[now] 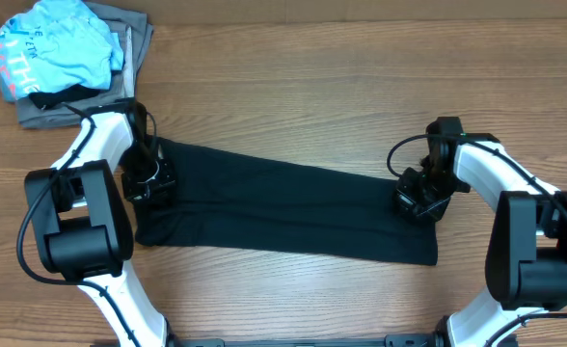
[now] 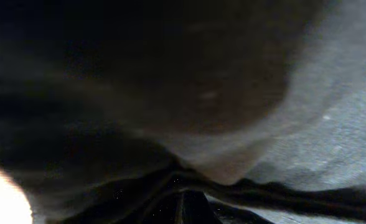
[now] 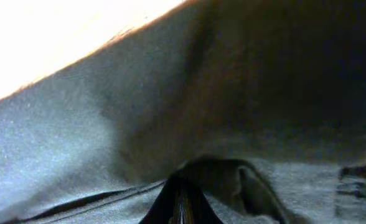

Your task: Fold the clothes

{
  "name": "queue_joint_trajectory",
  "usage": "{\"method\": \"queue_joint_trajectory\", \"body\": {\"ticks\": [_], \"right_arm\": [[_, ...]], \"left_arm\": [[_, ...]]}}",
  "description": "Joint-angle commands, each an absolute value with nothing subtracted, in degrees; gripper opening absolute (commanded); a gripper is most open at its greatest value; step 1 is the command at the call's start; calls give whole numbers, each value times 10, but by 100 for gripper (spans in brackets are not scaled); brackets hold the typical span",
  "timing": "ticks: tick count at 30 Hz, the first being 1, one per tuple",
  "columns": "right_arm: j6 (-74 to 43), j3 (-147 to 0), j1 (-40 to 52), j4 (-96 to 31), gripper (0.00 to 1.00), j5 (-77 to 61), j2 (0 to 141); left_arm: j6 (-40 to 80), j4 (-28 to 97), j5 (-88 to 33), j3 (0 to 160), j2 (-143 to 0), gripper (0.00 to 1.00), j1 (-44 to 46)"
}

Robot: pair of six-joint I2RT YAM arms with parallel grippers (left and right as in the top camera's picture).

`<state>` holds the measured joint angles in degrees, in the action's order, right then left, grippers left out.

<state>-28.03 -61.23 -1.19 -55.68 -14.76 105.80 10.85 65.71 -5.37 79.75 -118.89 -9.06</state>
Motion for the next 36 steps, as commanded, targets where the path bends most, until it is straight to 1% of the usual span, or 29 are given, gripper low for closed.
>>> {"method": "queue_joint_trajectory", "body": {"ticks": [1, 9, 10, 11, 12, 13, 15, 17, 18, 19, 20, 21, 22, 23, 26, 36], "right_arm": [[-285, -637, -40, -566, 4, -89, 1062], [-225, -725, -53, -663, 4, -88, 1045], [-225, -733, -55, -673, 9, -85, 1040], [-225, -740, -57, -681, 25, -84, 1032], [-225, -745, -61, -688, 56, -84, 1025], [-225, -748, -67, -691, 100, -84, 1016], [-225, -748, -86, -692, 100, -79, 1001], [-225, -747, -114, -694, 100, -73, 995], [-224, -746, -129, -693, 100, -73, 995], [-224, -741, -143, -690, 100, -71, 996], [-222, -736, -154, -686, 100, -71, 997], [-222, -729, -164, -679, 100, -71, 997], [-222, -720, -173, -675, 100, -73, 997], [-219, -713, -178, -673, 100, -77, 997], [-155, -674, -182, -658, 100, -136, 998], [-117, -563, -179, -594, 100, -203, 998]], "left_arm": [[121, 662, -1, 786, -1201, 4, -106], [121, 737, -1, 876, -1171, 4, -105], [121, 744, -1, 888, -1163, 4, -105], [121, 749, -1, 898, -1155, 4, -105], [121, 753, -1, 908, -1144, 4, -105], [121, 755, -1, 916, -1132, 5, -105], [120, 755, -6, 926, -1109, 15, -104], [119, 754, -28, 933, -1085, 31, -103], [118, 754, -37, 934, -1078, 48, -103], [118, 754, -47, 934, -1071, 69, -103], [117, 754, -57, 934, -1067, 86, -102], [117, 754, -65, 934, -1066, 96, -101], [118, 754, -73, 934, -1066, 100, -100], [118, 754, -79, 933, -1066, 100, -100], [118, 749, -96, 930, -1068, 100, -93], [118, 750, -101, 930, -1069, 100, -84]]}}
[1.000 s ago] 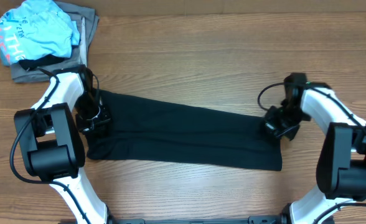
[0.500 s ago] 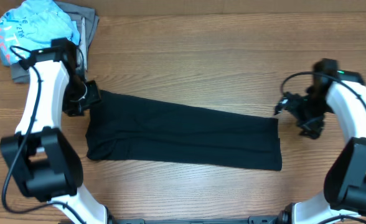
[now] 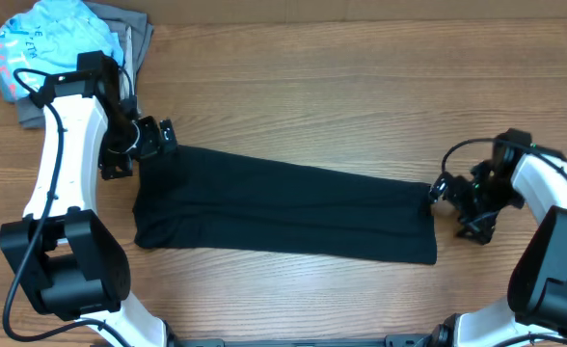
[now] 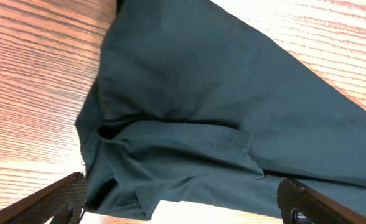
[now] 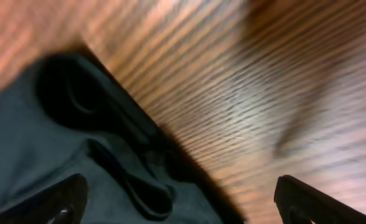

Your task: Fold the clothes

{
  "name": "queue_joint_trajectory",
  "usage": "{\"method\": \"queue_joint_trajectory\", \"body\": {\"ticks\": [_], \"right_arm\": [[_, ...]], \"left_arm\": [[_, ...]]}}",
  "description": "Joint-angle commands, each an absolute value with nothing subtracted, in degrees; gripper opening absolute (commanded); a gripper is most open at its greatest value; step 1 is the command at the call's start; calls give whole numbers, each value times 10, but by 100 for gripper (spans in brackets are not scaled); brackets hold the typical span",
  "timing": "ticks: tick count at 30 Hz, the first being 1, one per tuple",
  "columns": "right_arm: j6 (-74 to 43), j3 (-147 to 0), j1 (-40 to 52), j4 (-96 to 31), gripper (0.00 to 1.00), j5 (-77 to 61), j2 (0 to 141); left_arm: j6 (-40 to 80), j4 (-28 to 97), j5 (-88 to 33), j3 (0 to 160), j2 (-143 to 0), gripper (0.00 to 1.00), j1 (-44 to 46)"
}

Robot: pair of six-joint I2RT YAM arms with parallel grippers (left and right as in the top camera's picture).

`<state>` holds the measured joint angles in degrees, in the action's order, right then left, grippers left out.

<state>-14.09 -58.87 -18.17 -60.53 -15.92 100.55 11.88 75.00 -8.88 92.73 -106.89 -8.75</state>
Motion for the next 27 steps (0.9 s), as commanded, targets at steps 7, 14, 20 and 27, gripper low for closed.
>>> {"method": "queue_joint_trajectory", "body": {"ticks": [7, 14, 20, 27], "right_arm": [[-100, -503, -179, -545, 99, -272, 998], [-100, -473, -172, -514, 69, -287, 998], [-104, -469, -172, -503, 26, -297, 998], [-125, -470, -177, -495, 4, -295, 997]], "left_arm": [[118, 747, -102, 930, -1069, 100, -83], [119, 745, -102, 930, -1069, 100, -83], [118, 745, -101, 930, -1069, 100, -82], [118, 746, -102, 930, -1069, 100, -82]]}}
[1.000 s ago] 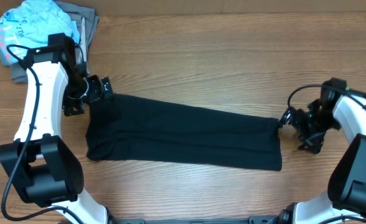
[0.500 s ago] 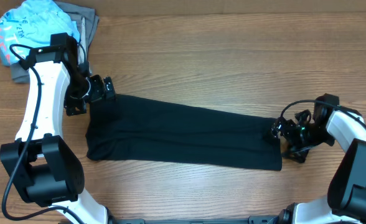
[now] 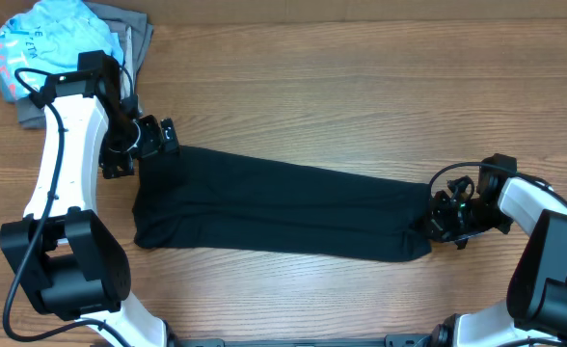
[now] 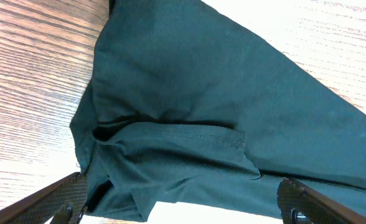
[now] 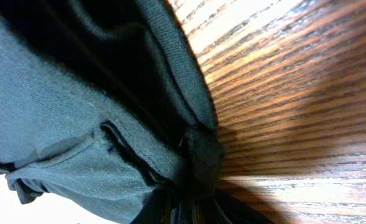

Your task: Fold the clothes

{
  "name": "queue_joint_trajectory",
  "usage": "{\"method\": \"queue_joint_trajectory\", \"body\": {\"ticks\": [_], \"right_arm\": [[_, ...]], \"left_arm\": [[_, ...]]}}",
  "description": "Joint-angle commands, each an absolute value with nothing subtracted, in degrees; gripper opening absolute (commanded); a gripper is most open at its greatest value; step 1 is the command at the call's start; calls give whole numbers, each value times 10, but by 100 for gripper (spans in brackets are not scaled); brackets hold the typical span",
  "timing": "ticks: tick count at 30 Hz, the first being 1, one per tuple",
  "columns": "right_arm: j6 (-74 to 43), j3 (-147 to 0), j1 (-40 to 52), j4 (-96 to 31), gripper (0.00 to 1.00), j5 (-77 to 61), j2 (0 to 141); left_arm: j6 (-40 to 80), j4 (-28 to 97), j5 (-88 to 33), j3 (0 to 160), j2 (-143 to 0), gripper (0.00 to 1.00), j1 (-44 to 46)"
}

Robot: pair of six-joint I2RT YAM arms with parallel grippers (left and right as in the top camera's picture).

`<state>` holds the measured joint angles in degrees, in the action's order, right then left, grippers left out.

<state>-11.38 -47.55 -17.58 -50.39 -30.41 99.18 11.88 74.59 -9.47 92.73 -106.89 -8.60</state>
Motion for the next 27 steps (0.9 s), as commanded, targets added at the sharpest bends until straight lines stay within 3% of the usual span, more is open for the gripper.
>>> {"method": "queue_joint_trajectory", "body": {"ticks": [1, 14, 27], "right_arm": [[-139, -474, -182, -496, 4, -288, 997], [-218, -563, -237, -577, 4, -158, 924], [-256, -593, -150, -605, 4, -168, 851]], "left_arm": [[118, 746, -102, 930, -1069, 100, -82], [119, 749, -102, 930, -1069, 100, -81], [121, 744, -102, 930, -1069, 100, -81]]}}
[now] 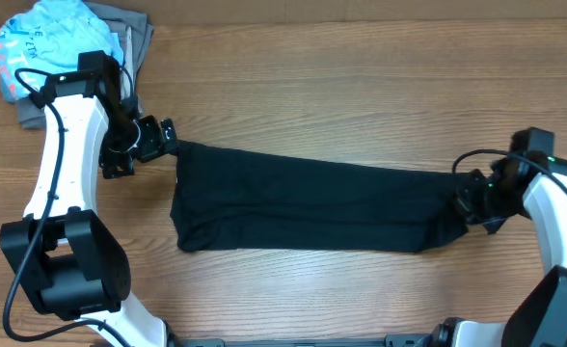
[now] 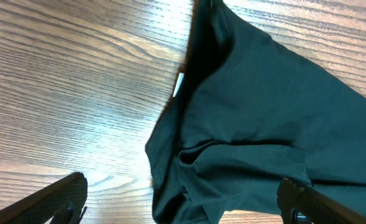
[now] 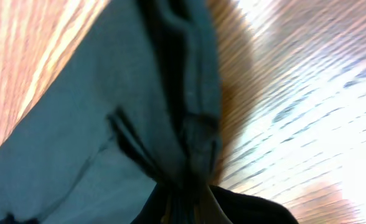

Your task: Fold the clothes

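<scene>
A long black garment point(image 1: 312, 207) lies flat across the wooden table, slightly bunched at both ends. Over the table just off its upper left corner hangs my left gripper point(image 1: 156, 137), open. In the left wrist view its fingers point(image 2: 65, 199) stand wide apart, with the garment's left end point(image 2: 251, 124) and bare wood between them, and nothing is held. My right gripper point(image 1: 465, 204) is shut on the garment's right end. The right wrist view shows the cloth point(image 3: 170, 112) gathered into folds and pinched in that gripper point(image 3: 184, 202).
At the far left corner sits a pile of clothes, a light blue shirt point(image 1: 57, 48) on top of a grey garment point(image 1: 137, 37). The table point(image 1: 312, 77) is brown wood with the arm bases at its near edge.
The right gripper, still shut on the garment's right end, has moved to the right and a little farther back. The whole garment has shifted right with it. The left arm has not moved.
At first both grippers were down on the garment's two ends. Then both were open and off the cloth, the left by the upper left corner, the right beyond the right edge. Then the right was shut on the right end, and now the garment lies farther right.
</scene>
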{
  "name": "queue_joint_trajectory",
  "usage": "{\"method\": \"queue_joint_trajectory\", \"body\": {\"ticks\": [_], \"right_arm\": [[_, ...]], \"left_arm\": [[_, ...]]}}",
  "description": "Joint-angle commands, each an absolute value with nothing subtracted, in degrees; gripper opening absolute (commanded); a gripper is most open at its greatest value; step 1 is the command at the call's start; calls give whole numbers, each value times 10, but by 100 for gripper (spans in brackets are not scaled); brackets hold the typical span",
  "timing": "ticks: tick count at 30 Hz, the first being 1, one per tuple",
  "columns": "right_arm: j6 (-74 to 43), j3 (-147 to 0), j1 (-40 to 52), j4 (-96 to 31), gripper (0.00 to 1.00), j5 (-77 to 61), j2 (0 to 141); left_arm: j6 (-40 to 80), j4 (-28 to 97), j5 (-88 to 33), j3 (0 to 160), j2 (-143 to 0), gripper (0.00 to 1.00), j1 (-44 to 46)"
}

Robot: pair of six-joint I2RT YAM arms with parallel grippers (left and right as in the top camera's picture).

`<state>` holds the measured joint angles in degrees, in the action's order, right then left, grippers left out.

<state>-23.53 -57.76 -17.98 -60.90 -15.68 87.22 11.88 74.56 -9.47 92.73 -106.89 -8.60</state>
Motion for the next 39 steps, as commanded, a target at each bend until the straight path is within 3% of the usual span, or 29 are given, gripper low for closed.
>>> {"method": "queue_joint_trajectory", "body": {"ticks": [1, 18, 39], "right_arm": [[-256, -593, -139, -603, 4, -176, 848], [-328, -593, 60, -518, 4, -273, 844], [-437, -593, 245, -414, 4, -232, 852]], "left_arm": [[121, 743, -102, 930, -1069, 100, -81], [120, 737, -102, 930, -1069, 100, -81], [120, 736, -102, 930, -1069, 100, -81]]}}
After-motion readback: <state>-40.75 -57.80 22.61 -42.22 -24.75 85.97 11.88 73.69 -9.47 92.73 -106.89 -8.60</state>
